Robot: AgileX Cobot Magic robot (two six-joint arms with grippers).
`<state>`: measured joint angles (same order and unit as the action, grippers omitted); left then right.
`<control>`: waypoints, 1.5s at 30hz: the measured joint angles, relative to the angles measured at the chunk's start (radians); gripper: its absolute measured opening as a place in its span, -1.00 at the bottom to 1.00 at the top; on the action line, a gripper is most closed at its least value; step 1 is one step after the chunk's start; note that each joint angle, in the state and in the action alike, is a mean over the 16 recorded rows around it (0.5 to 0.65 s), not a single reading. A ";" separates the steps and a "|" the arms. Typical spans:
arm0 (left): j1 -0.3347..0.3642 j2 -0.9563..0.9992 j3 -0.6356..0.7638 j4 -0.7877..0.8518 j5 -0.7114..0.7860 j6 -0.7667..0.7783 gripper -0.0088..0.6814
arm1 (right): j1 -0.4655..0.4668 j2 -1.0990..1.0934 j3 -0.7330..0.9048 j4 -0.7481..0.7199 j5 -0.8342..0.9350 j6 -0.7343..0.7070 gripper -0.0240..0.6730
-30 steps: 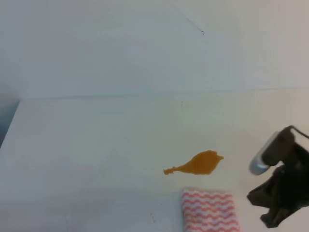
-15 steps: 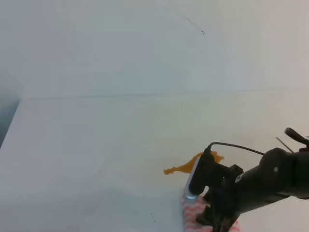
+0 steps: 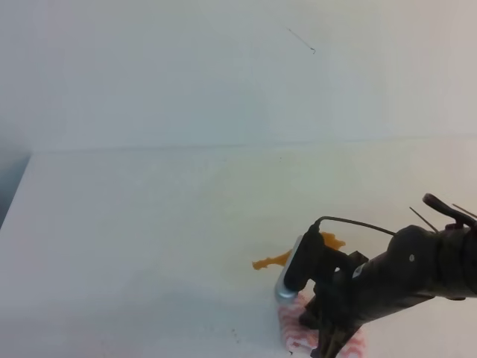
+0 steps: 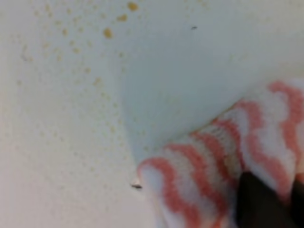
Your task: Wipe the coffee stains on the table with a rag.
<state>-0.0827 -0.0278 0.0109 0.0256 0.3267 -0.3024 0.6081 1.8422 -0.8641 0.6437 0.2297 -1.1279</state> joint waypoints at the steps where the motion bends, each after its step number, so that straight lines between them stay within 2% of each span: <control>1: 0.000 0.000 -0.003 0.000 0.000 0.000 -0.98 | -0.005 -0.006 -0.005 -0.002 -0.010 0.011 -0.69; 6: 0.000 0.000 -0.005 0.000 0.000 0.000 -0.98 | -0.063 -0.030 -0.040 -0.013 -0.063 0.082 -0.83; 17: 0.000 0.000 -0.008 0.000 0.000 0.000 -0.98 | -0.306 0.041 -0.176 -0.020 -0.091 0.211 -0.84; 23: 0.000 0.000 -0.008 0.000 0.000 0.000 -0.98 | -0.360 0.135 -0.250 -0.021 -0.040 0.276 -0.84; 29: 0.000 0.000 -0.008 0.000 0.000 0.000 -0.98 | -0.295 0.202 -0.299 -0.021 -0.024 0.332 -0.84; 41: 0.000 0.000 -0.003 0.000 0.000 0.000 -0.98 | 0.012 0.246 -0.327 0.010 -0.109 0.381 -0.84; 45: 0.000 0.000 -0.005 0.000 0.000 0.000 -0.98 | 0.074 0.247 -0.325 -0.008 -0.117 0.386 -0.84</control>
<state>-0.0827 -0.0278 0.0054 0.0255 0.3267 -0.3024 0.6823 2.0889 -1.1888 0.6355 0.1131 -0.7424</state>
